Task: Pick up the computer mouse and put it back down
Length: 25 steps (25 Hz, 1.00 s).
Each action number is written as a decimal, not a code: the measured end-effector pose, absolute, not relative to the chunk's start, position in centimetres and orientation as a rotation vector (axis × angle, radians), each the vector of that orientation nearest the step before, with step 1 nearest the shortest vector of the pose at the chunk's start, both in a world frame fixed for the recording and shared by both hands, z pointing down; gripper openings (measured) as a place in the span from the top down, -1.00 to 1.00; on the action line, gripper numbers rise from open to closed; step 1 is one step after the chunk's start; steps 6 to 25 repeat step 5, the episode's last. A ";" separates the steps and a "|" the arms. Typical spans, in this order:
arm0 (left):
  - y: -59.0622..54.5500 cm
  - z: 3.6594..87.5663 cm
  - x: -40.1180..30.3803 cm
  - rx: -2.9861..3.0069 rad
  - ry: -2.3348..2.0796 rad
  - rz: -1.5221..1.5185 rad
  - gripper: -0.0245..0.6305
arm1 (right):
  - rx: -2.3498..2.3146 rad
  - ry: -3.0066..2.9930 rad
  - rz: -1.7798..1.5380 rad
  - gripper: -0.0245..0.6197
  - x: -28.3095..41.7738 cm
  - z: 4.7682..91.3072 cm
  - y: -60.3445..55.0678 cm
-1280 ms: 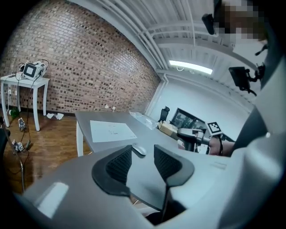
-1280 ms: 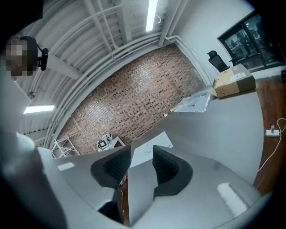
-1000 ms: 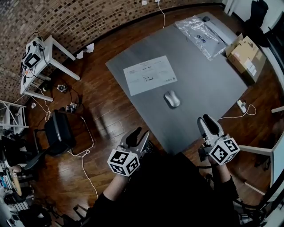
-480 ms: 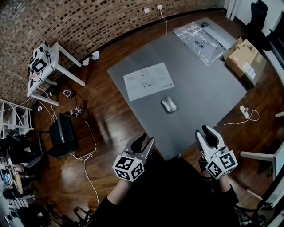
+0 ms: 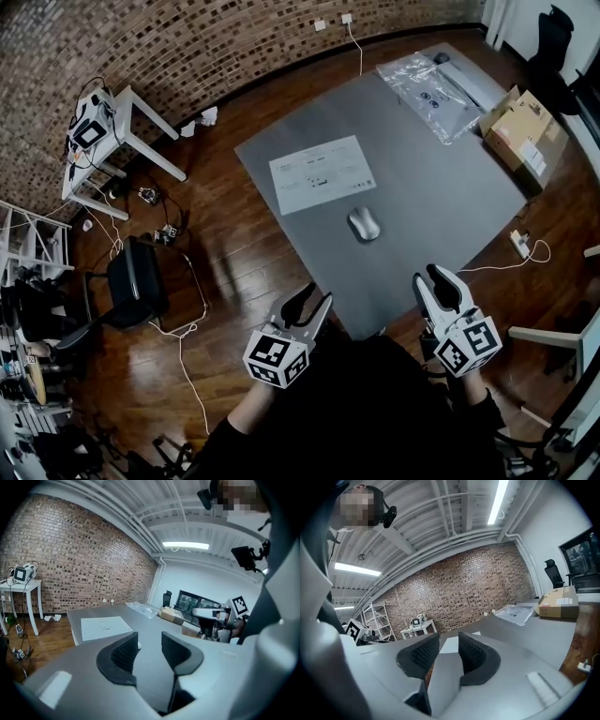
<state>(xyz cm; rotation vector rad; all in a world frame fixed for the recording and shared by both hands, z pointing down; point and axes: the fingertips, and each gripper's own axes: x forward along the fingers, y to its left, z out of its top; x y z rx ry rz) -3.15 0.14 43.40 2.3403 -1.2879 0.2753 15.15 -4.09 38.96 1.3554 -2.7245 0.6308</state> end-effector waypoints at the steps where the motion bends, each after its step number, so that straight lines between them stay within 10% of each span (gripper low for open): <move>1: 0.1 43.4 -3.4 2.339 -1.286 0.274 0.50 | 1.354 -2.724 0.631 0.53 14.8 39.0 -4.1; 25: -0.2 43.4 -4.7 2.337 -1.284 0.270 0.50 | 1.350 -2.718 0.627 0.54 13.6 39.0 -4.3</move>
